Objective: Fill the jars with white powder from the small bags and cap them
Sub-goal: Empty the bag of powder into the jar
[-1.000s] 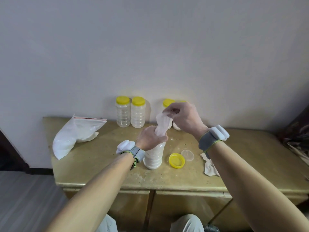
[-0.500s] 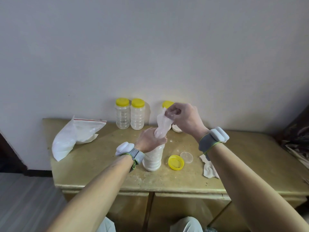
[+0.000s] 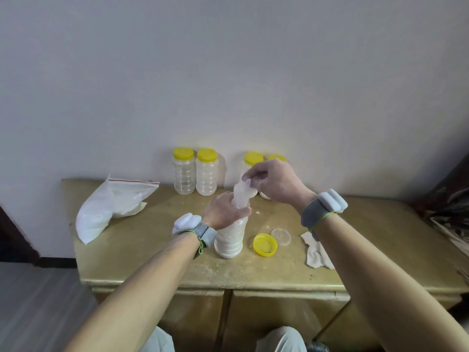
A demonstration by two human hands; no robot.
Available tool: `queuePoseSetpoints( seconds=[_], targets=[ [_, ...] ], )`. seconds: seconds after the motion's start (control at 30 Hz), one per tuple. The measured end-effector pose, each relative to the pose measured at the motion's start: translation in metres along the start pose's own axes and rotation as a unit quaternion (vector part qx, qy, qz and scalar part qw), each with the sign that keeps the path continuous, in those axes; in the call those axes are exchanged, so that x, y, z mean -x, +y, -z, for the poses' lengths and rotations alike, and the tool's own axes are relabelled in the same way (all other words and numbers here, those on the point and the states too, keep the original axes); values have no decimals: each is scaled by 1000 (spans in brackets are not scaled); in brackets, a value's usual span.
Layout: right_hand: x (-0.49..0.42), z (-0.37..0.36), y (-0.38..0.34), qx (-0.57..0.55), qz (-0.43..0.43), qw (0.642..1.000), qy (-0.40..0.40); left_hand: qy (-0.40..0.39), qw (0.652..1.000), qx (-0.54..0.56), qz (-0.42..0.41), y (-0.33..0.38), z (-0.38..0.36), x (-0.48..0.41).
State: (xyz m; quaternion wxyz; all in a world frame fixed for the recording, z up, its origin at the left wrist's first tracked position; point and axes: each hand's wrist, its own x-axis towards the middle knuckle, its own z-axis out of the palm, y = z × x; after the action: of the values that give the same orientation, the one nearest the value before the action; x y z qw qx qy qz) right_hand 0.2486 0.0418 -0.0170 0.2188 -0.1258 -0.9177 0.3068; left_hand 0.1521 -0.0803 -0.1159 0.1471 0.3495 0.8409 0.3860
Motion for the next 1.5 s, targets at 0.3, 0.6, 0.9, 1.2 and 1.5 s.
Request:
queuePoseSetpoints(
  seconds=[0.3,0.6,0.9,1.2,1.5],
  targets=[
    [-2,2,6,-20,-7,992,125,1,1000,3,7,3,0,1],
    [-2,10,7,13,1,999,48,10,1000,-17,5,5,1,0],
    [1,7,9,-29,4,996,90,7,1000,-9,23,4,1,1],
    [4,10,11,-21,5,995,96,8,1000,-16,16,7,1,2],
    [9,10,16,-43,-8,996,72,-3,1000,-10,29,9,2,5]
  ],
)
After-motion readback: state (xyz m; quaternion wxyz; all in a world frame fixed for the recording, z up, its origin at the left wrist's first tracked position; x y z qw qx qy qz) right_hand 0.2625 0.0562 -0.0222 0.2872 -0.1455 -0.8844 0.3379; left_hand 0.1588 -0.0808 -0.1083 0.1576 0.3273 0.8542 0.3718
